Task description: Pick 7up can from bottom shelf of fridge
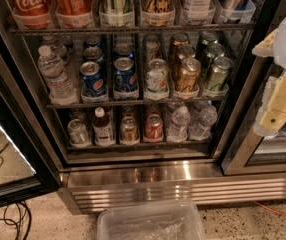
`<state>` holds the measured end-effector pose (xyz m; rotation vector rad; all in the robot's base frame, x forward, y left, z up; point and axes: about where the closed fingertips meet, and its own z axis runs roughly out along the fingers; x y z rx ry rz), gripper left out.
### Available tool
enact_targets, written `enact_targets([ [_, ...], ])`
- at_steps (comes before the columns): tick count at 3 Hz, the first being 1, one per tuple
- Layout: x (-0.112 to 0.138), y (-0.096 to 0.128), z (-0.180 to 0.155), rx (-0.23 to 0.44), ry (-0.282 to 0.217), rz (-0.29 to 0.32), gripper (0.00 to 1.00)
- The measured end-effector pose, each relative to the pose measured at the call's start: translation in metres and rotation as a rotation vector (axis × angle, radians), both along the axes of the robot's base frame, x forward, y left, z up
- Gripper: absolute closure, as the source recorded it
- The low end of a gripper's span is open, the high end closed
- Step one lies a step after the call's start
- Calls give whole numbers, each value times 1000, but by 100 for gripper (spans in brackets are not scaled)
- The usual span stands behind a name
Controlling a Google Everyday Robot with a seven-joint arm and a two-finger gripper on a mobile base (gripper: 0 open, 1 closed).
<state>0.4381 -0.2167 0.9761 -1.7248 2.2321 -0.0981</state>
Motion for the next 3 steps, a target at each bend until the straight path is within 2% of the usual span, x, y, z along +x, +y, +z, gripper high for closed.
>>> enact_targets([
  [1, 0, 0, 0, 0, 0, 0, 0],
  [2, 5, 24, -12, 81, -20, 8, 0],
  [3, 5, 76, -54, 258, -6, 36, 0],
])
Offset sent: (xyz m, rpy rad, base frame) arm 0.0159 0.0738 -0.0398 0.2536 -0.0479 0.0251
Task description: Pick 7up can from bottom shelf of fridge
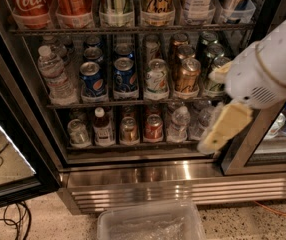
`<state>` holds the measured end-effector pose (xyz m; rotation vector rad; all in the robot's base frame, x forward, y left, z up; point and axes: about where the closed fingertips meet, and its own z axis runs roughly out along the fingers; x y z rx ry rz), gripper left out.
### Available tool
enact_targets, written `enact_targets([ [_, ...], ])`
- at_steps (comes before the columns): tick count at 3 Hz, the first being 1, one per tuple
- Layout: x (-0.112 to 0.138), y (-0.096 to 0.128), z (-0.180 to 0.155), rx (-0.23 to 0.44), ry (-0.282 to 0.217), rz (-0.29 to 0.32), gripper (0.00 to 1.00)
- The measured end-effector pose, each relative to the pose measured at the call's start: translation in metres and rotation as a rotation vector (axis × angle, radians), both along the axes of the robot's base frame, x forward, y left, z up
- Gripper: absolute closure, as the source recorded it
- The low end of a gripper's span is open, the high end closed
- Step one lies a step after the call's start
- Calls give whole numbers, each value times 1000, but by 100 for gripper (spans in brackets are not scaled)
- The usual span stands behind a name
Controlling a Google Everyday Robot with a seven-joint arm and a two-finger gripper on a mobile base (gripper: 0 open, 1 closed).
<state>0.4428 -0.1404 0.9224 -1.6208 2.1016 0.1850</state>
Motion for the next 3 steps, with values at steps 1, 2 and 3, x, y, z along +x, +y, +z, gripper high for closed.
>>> enact_targets([
  [1, 13, 67, -25, 192, -15, 52, 0],
  [2, 28, 79, -13, 239, -76, 29, 0],
  [3, 28, 79, -13, 239, -76, 29, 0],
])
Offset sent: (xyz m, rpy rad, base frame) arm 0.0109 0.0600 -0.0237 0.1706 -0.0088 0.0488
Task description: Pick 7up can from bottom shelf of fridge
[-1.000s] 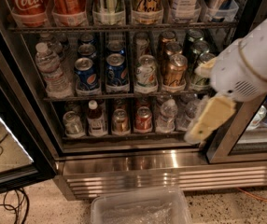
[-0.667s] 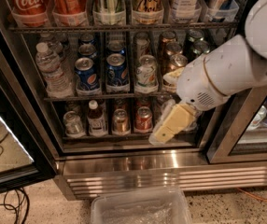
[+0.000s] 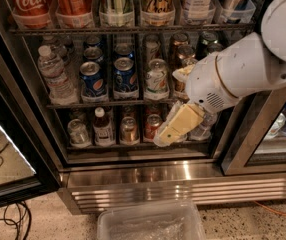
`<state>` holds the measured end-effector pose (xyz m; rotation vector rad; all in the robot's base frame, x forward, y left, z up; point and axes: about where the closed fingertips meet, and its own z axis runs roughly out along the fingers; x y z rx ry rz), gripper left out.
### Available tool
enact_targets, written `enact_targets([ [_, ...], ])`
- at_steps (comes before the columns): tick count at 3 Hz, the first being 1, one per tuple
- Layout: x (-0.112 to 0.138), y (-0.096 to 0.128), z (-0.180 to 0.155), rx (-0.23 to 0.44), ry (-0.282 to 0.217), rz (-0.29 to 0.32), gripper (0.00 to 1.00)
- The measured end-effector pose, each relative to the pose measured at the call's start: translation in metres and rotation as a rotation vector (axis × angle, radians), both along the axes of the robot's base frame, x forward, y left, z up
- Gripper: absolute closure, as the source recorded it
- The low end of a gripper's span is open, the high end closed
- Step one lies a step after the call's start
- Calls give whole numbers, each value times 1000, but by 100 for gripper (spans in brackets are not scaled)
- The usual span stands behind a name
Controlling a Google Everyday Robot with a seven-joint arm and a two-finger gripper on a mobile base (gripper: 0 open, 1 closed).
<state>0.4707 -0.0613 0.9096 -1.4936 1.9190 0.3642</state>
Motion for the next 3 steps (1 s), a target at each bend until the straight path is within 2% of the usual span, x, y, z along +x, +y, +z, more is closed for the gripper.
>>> enact_targets([
  [1, 7, 24, -10, 69, -14, -9, 0],
  [2, 8, 86, -56, 166, 18, 11, 0],
  [3, 1, 133, -96, 252, 44, -4, 0],
])
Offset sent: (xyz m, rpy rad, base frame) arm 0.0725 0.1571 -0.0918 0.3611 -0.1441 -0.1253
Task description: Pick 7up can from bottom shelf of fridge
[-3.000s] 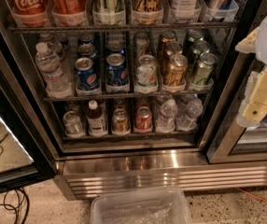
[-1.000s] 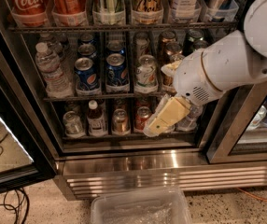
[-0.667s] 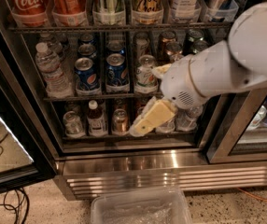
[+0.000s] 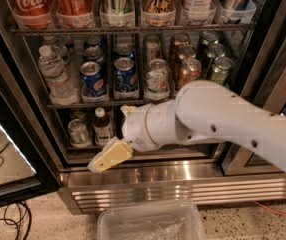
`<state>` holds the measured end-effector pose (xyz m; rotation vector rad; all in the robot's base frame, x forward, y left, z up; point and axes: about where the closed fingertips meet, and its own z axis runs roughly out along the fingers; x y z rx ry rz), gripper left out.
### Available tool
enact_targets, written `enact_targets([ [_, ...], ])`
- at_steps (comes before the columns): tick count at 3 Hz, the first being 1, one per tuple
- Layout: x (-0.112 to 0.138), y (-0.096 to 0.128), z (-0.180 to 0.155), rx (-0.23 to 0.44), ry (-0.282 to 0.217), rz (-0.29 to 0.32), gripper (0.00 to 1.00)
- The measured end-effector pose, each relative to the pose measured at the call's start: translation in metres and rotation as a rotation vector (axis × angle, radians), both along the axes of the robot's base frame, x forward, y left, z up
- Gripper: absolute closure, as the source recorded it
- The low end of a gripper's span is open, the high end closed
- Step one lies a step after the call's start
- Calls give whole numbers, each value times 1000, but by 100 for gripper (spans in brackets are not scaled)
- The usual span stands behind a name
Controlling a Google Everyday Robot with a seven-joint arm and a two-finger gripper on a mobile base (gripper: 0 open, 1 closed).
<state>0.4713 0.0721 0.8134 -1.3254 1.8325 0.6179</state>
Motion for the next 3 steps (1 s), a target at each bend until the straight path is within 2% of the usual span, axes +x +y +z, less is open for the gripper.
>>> enact_targets([
  [1, -6, 38, -20, 81, -11, -32, 0],
  [2, 7, 46, -10, 101, -62, -73, 0],
  [3, 7, 45, -10, 101, -62, -73, 0],
])
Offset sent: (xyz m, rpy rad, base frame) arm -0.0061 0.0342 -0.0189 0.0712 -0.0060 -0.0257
